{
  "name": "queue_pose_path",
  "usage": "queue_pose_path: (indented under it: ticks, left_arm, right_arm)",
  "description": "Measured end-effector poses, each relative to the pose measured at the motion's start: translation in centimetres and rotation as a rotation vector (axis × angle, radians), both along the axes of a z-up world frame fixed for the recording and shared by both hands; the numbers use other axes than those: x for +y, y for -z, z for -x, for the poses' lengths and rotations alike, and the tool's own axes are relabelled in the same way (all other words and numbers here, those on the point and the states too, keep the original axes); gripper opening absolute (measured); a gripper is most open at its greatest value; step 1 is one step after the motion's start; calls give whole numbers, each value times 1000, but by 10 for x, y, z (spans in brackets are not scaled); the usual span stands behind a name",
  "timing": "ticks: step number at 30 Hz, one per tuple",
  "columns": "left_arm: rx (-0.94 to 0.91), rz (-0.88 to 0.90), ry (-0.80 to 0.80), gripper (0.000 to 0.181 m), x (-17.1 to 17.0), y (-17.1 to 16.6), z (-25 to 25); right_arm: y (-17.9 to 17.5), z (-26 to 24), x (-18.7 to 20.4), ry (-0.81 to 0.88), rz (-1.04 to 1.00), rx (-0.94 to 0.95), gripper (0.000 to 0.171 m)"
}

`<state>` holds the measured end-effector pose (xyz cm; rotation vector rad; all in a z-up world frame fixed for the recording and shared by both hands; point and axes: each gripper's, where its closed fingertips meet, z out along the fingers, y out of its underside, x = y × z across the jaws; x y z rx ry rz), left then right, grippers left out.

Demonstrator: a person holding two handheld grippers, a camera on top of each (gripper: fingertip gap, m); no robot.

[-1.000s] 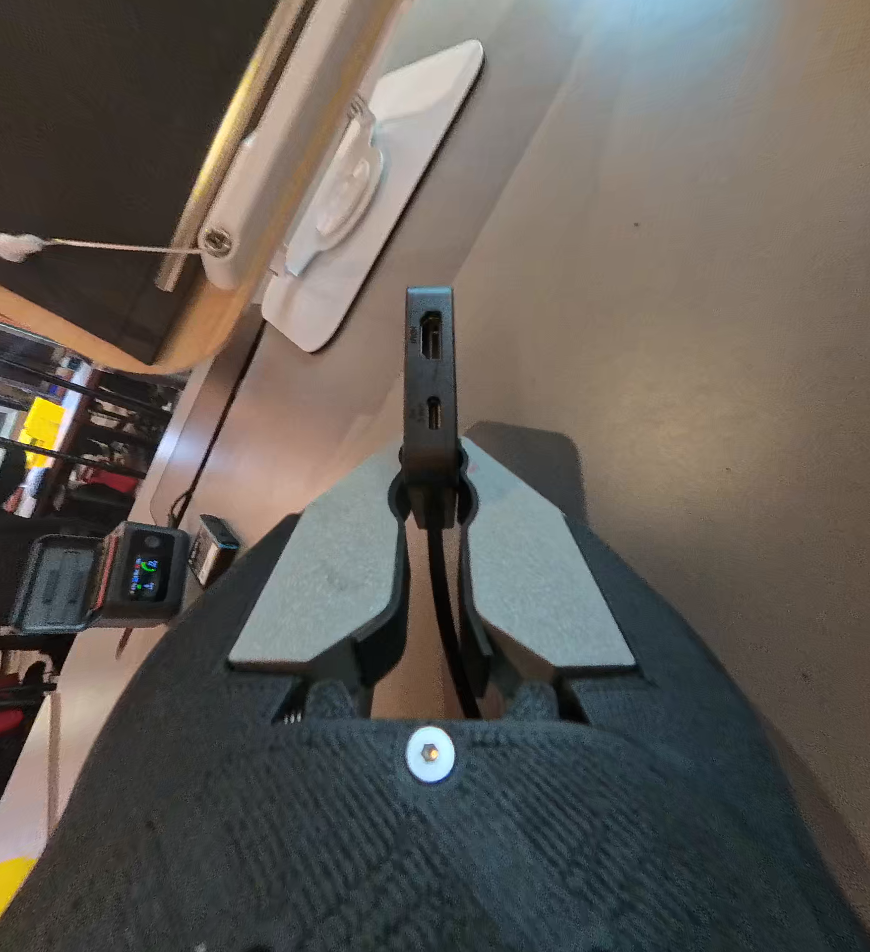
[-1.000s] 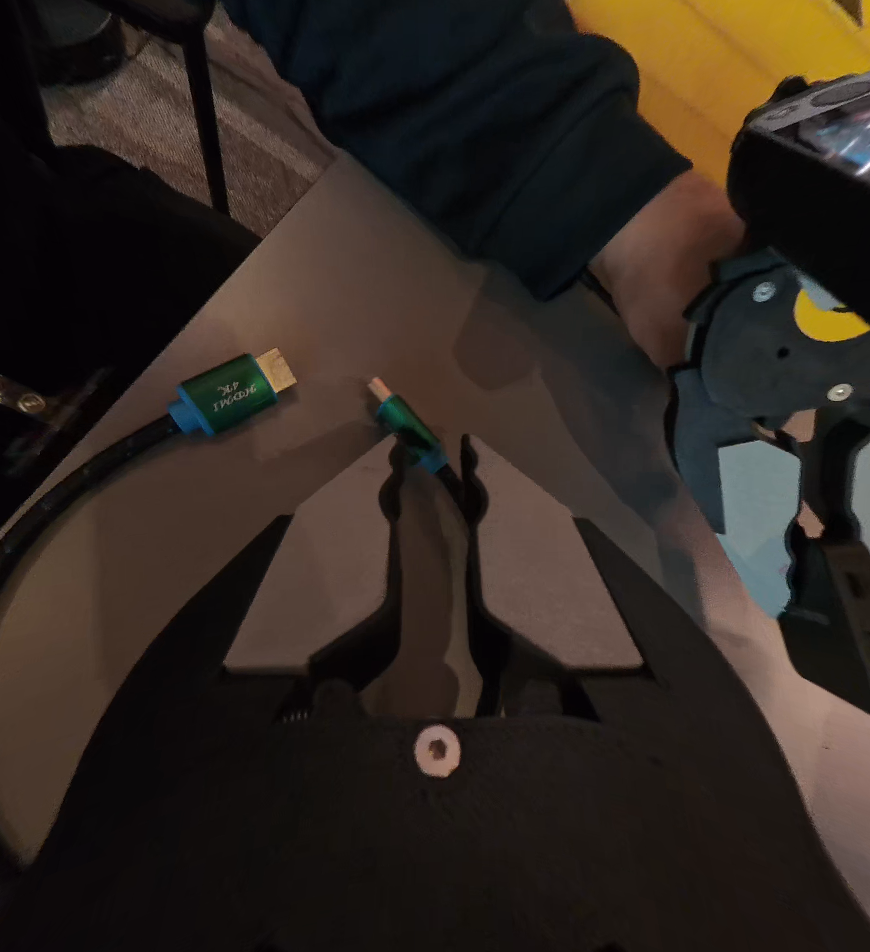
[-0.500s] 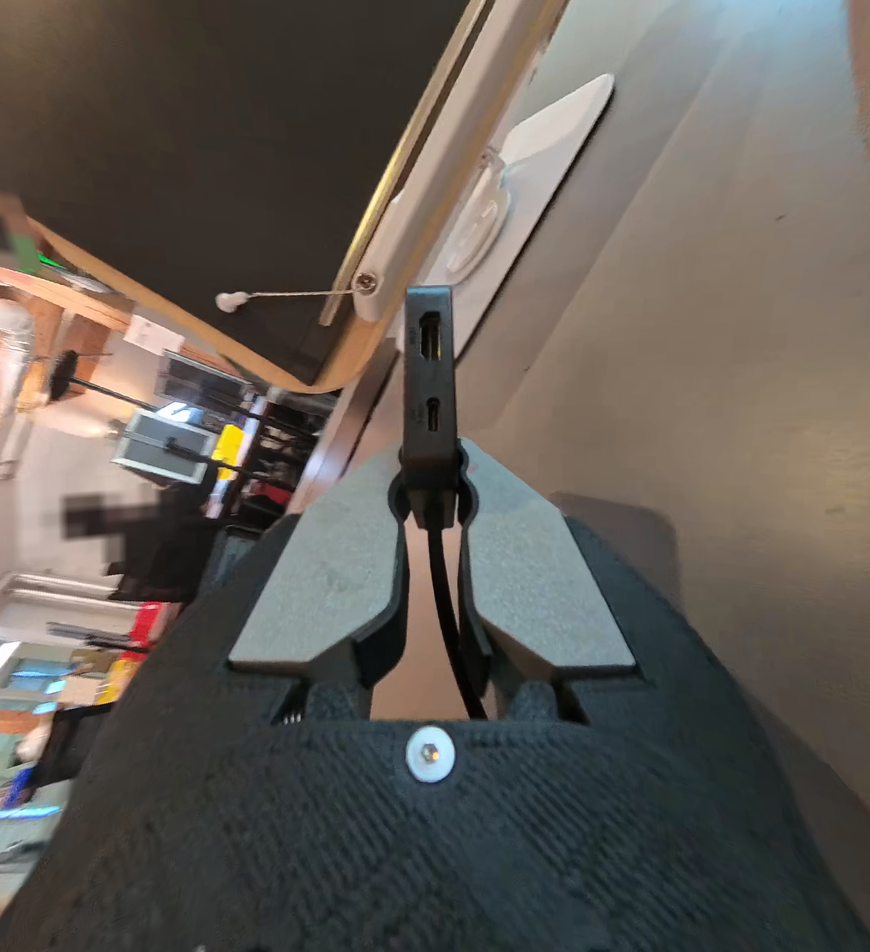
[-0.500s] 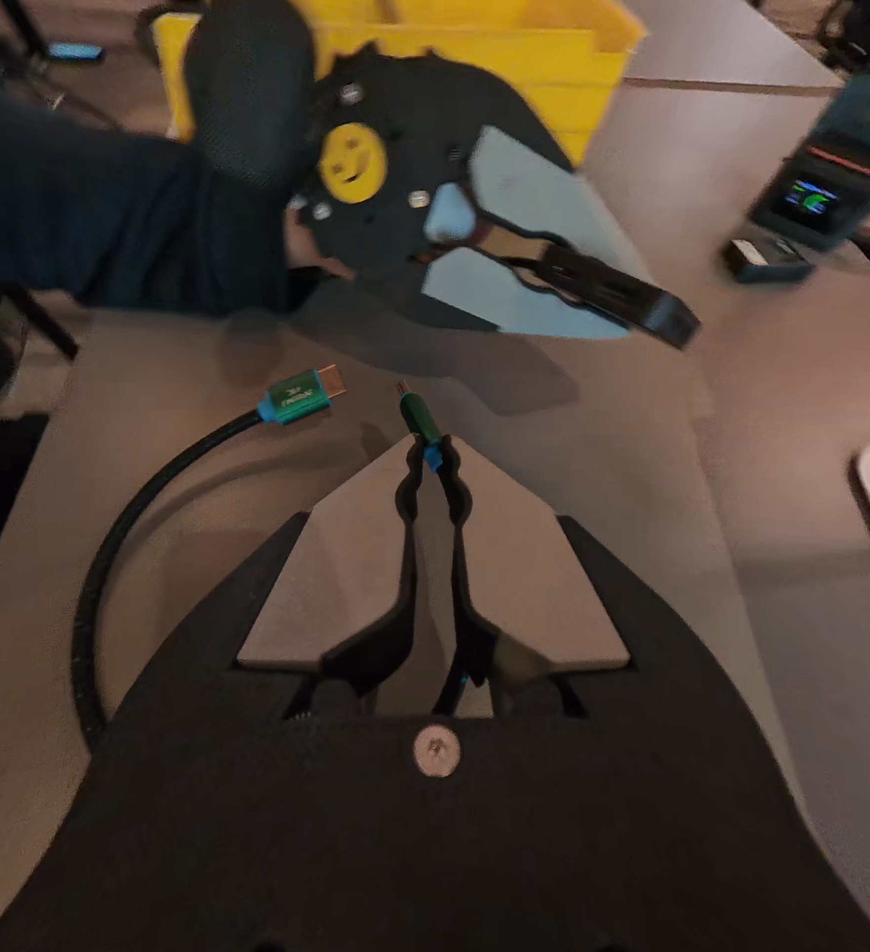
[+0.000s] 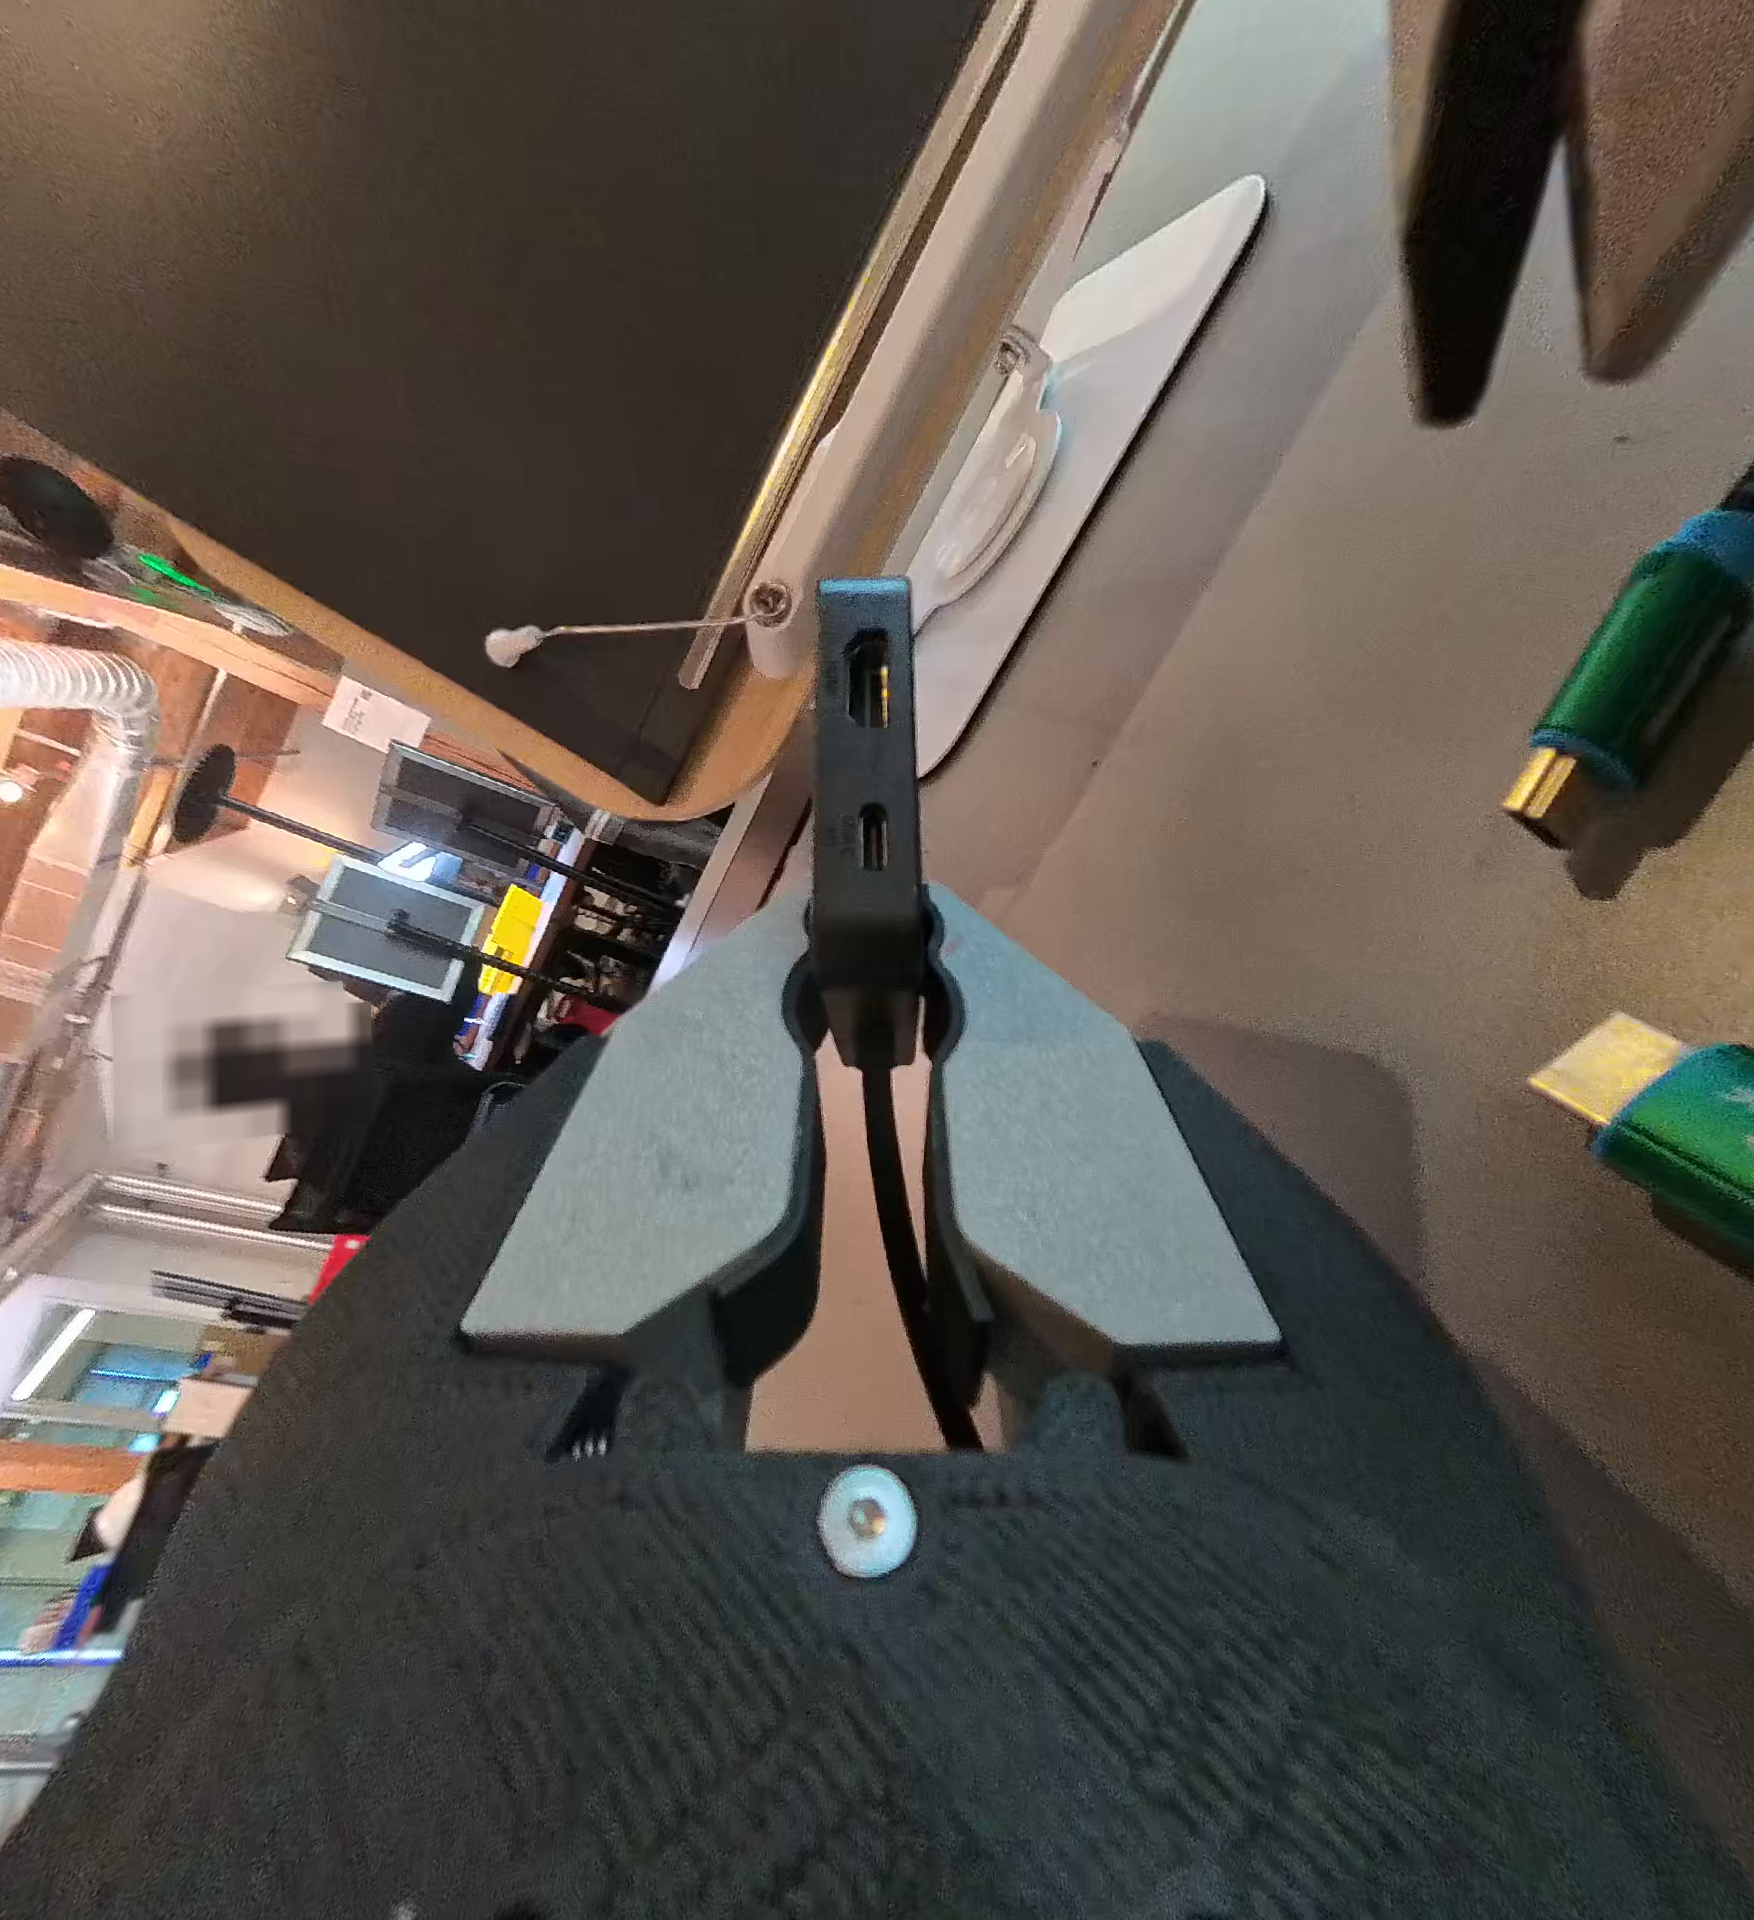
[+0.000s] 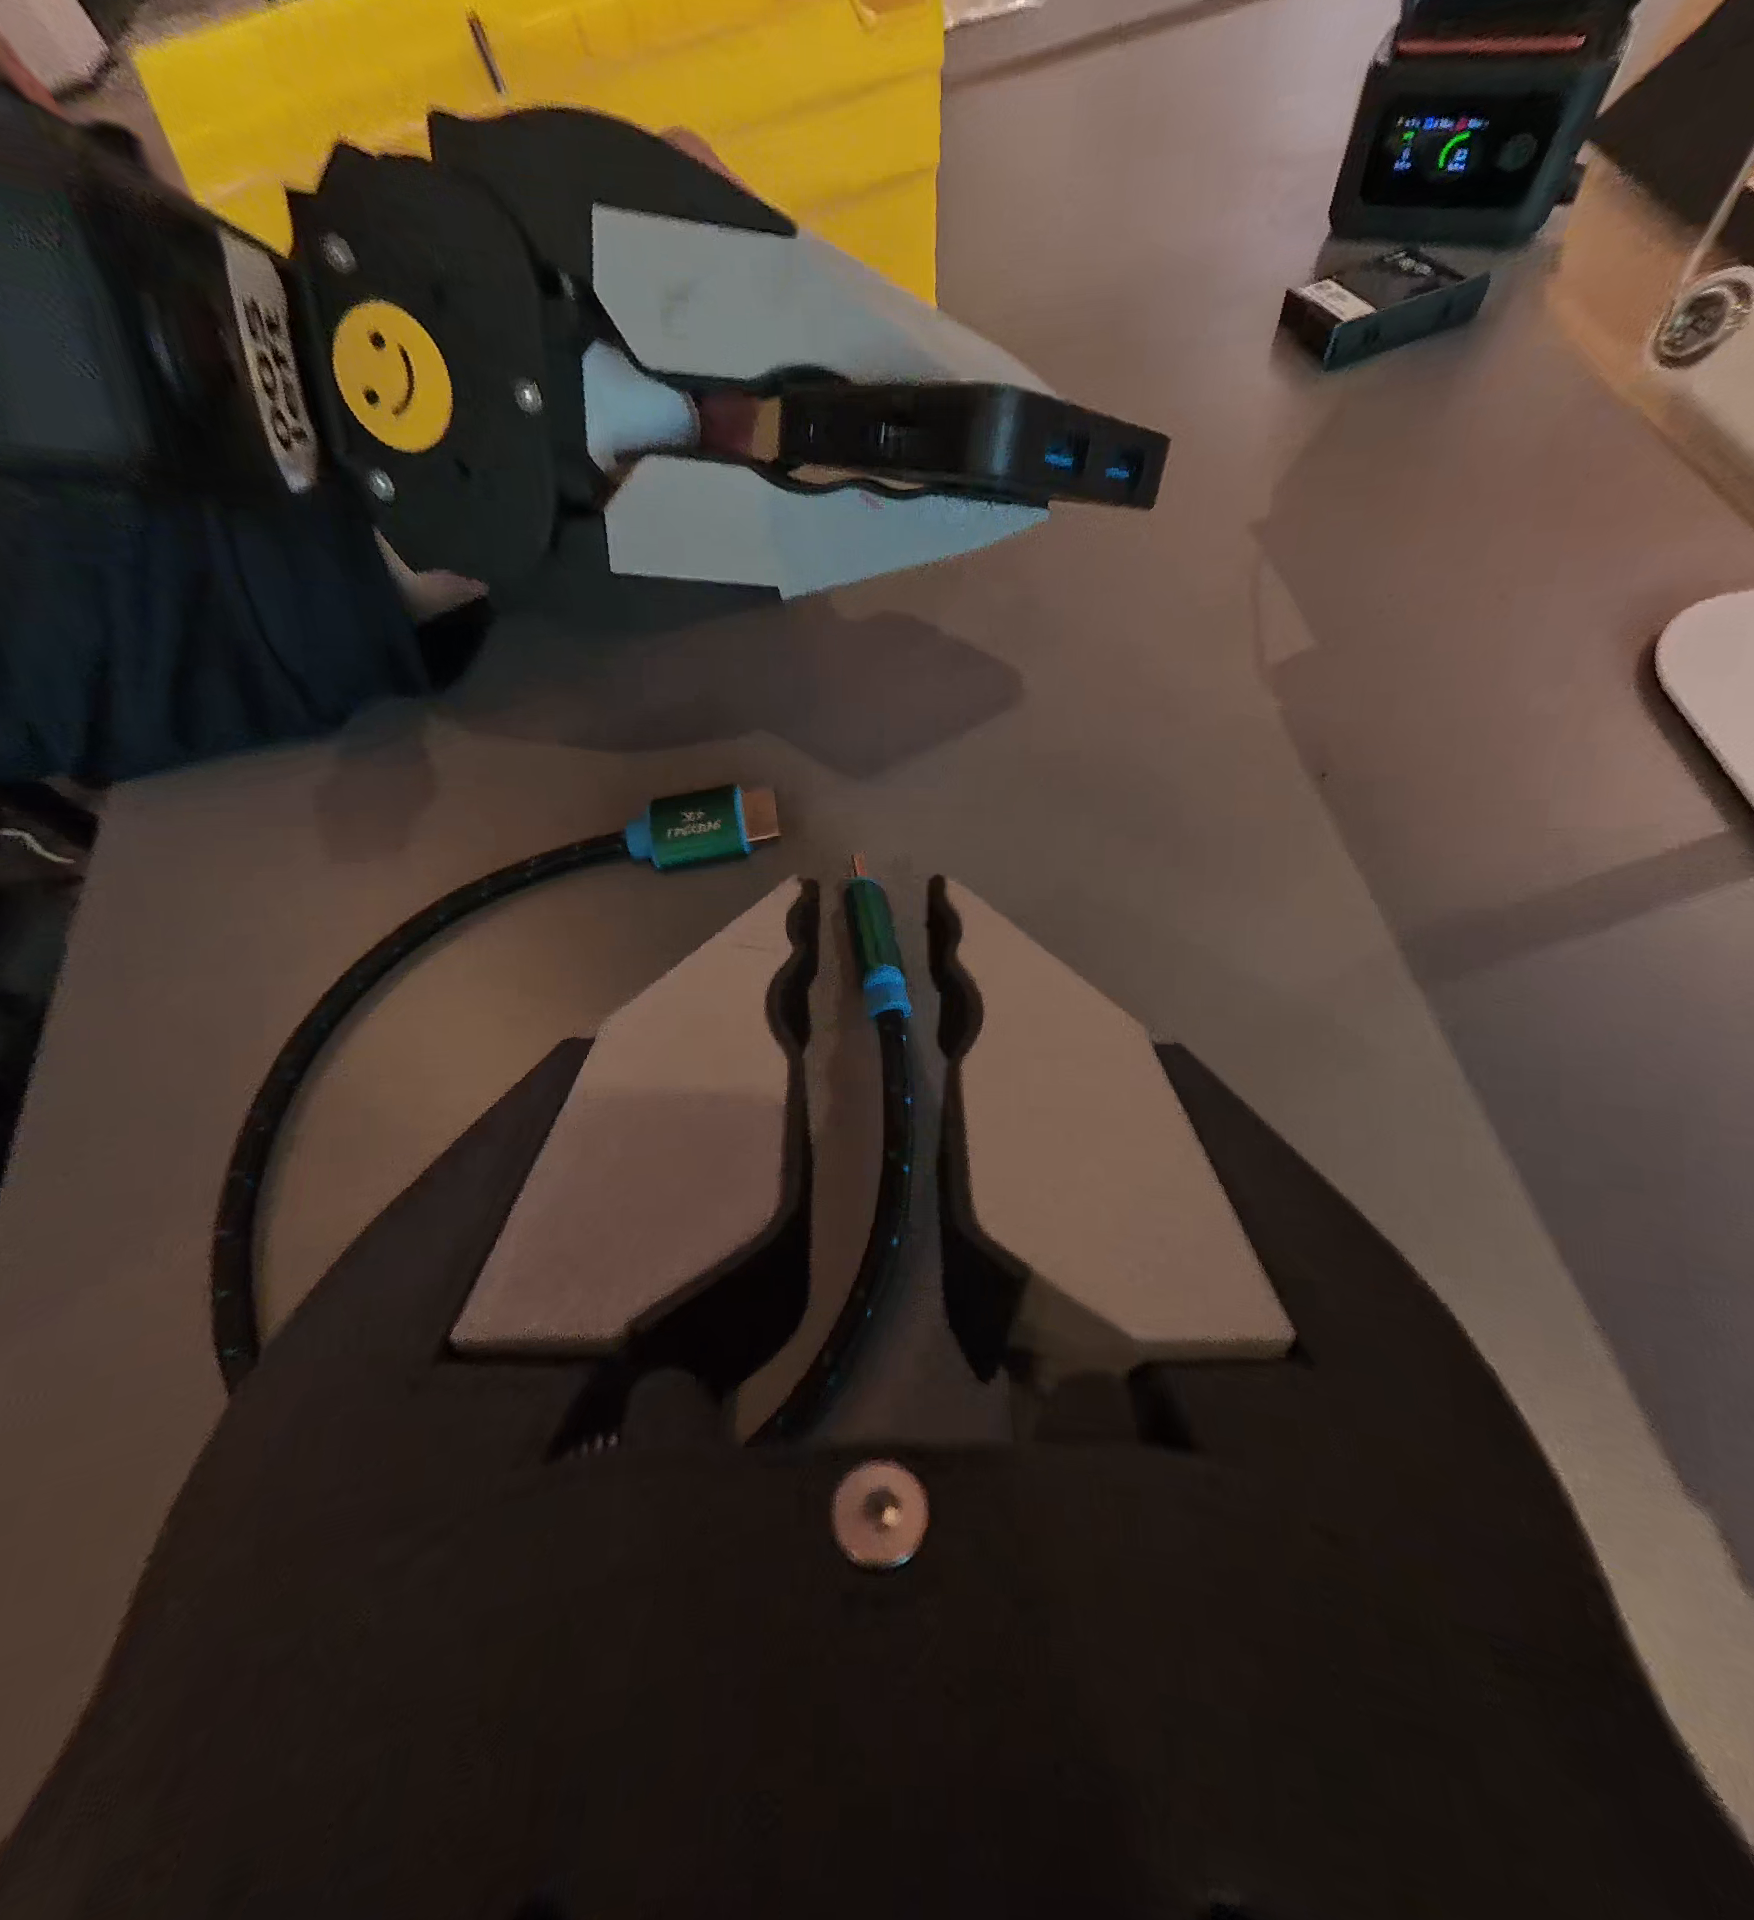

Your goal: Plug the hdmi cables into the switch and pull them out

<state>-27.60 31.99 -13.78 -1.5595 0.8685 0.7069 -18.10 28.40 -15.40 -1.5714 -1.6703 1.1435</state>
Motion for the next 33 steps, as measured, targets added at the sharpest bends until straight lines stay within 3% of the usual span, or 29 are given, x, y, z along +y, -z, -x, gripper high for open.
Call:
queue_pose_path:
  ticks: [11, 33]
  left_arm:
    - [-32, 48, 26, 11, 1, 9, -6]
    - [-53, 97, -37, 12, 3, 16, 7]
  right_arm:
    - [12, 6, -1, 28, -280, -69, 28]
    - [16, 13, 0, 80, -376, -96, 29]
